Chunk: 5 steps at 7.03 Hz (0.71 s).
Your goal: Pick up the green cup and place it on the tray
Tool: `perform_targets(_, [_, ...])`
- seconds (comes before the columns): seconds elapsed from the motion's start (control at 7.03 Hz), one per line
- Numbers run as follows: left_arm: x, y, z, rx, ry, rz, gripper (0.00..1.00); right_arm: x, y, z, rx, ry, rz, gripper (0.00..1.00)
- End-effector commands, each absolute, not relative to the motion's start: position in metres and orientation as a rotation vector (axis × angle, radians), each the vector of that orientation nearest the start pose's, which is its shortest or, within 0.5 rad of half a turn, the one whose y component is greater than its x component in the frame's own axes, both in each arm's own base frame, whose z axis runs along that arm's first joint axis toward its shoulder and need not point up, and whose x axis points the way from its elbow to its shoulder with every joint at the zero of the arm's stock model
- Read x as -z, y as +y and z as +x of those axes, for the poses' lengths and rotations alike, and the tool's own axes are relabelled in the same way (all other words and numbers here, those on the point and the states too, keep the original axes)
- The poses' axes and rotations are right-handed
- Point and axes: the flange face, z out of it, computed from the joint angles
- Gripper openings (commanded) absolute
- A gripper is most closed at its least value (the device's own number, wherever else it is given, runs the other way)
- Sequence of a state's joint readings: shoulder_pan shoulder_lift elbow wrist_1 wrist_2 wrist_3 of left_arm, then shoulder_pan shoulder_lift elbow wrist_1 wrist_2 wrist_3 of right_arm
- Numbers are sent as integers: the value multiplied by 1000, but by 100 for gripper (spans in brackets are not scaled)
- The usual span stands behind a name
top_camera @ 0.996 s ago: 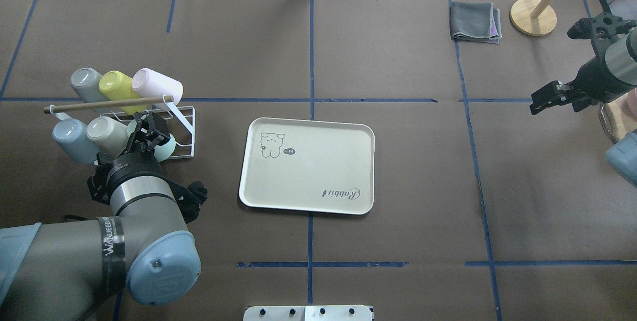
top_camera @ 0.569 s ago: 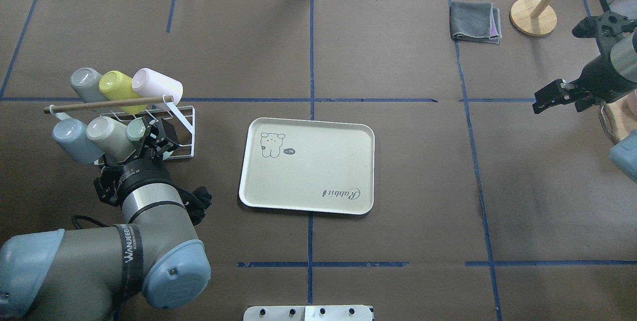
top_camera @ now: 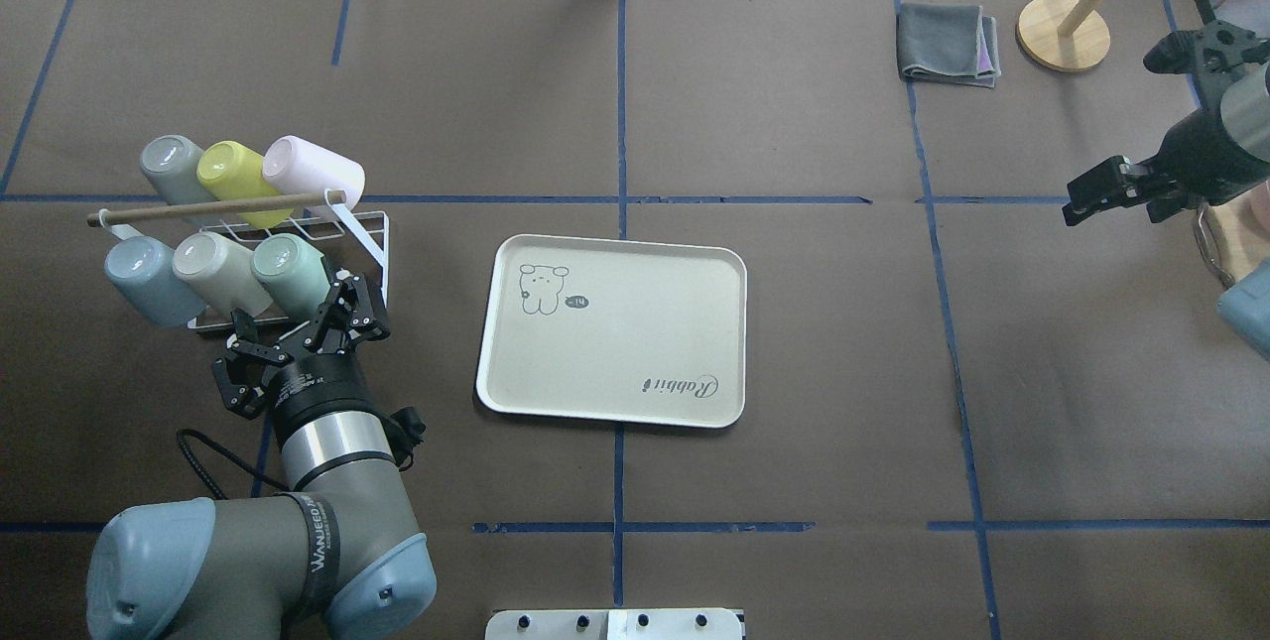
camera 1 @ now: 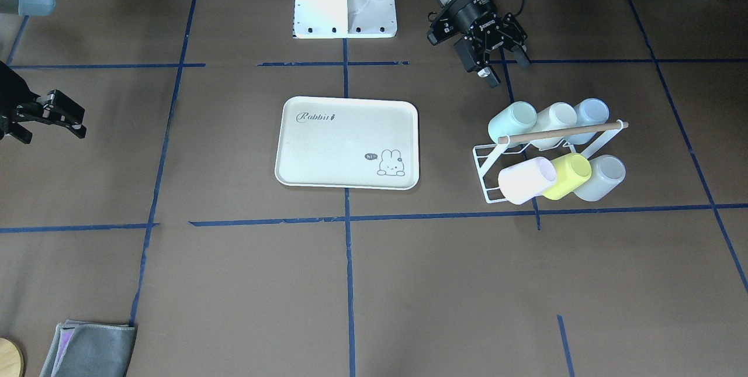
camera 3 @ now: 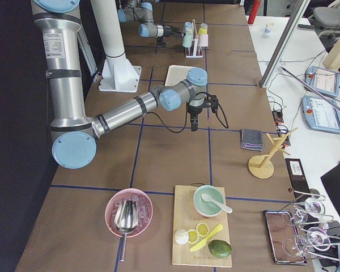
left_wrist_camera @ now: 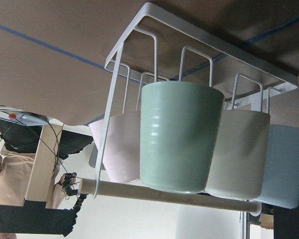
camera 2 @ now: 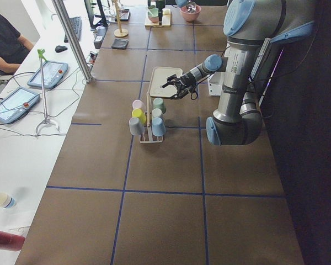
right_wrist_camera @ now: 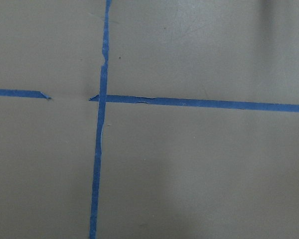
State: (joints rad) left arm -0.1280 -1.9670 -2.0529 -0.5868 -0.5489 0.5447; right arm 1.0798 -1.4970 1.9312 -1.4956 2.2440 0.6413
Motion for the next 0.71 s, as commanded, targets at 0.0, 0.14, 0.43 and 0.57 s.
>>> perform_targets(0.0, [-341,-281,496,-1859,-1196,371,100,-441,-485,-178,22,-818,58,100])
perform_targets(0.14, [-345,-287,498,-1852,-1244,369,100,-441,-485,-176,20,-817,59,100])
perform_targets(0.43, [-354,-295,510,-1824,-1272,401,91,-438,-486,-175,17,-821,63,100])
perform_targets(0.57, [-362,-305,509,-1820,-1290,370,90,-438,-486,-175,17,-821,63,100])
